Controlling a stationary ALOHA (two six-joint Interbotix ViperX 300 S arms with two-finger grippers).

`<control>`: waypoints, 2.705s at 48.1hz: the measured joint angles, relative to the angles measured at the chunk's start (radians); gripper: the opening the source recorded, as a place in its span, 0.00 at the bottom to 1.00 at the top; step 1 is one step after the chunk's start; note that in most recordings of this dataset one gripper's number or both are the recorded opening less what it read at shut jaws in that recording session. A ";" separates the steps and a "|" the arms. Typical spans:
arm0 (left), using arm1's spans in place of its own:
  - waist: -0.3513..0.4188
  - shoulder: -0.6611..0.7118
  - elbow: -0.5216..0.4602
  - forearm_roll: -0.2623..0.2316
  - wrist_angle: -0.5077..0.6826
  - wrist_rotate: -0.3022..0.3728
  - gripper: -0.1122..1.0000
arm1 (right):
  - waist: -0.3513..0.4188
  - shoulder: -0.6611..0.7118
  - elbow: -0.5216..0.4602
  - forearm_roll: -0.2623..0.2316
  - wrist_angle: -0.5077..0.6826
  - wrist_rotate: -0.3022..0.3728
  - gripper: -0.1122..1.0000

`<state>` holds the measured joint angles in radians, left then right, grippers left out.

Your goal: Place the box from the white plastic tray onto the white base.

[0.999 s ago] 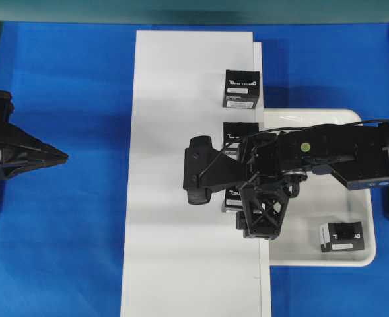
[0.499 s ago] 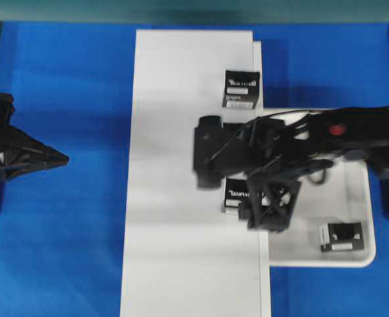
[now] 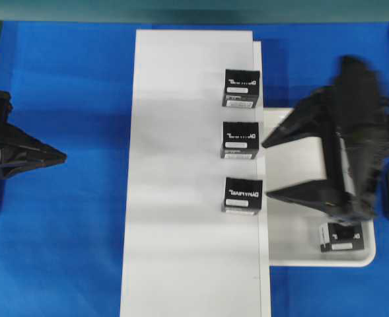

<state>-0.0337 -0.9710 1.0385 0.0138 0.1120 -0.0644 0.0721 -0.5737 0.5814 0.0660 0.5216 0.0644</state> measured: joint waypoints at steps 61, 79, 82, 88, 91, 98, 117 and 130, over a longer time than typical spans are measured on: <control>-0.005 -0.107 0.040 0.000 -0.101 0.002 0.06 | 0.021 -0.742 0.577 -0.002 -0.259 0.009 0.97; -0.006 -0.107 0.049 0.000 -0.101 0.002 0.06 | 0.021 -0.755 0.614 0.000 -0.258 0.014 0.97; -0.006 -0.109 0.049 0.000 -0.101 0.002 0.06 | 0.021 -0.755 0.615 -0.002 -0.258 0.018 0.97; -0.005 -0.107 0.049 0.000 -0.101 0.002 0.06 | 0.021 -0.761 0.615 0.000 -0.258 0.017 0.97; -0.006 -0.107 0.051 0.000 -0.103 0.002 0.06 | 0.021 -0.764 0.615 -0.002 -0.258 0.018 0.97; -0.008 -0.106 0.052 0.000 -0.117 0.002 0.06 | 0.021 -0.775 0.617 -0.002 -0.258 0.018 0.97; -0.017 -0.104 0.052 0.000 -0.137 0.000 0.06 | 0.021 -0.782 0.618 0.000 -0.258 0.020 0.97; -0.017 -0.103 0.052 -0.002 -0.137 0.012 0.06 | 0.021 -0.784 0.618 0.000 -0.258 0.021 0.97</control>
<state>-0.0506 -1.0738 1.0907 0.0123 -0.0245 -0.0522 0.0936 -1.3576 1.1996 0.0660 0.2638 0.0859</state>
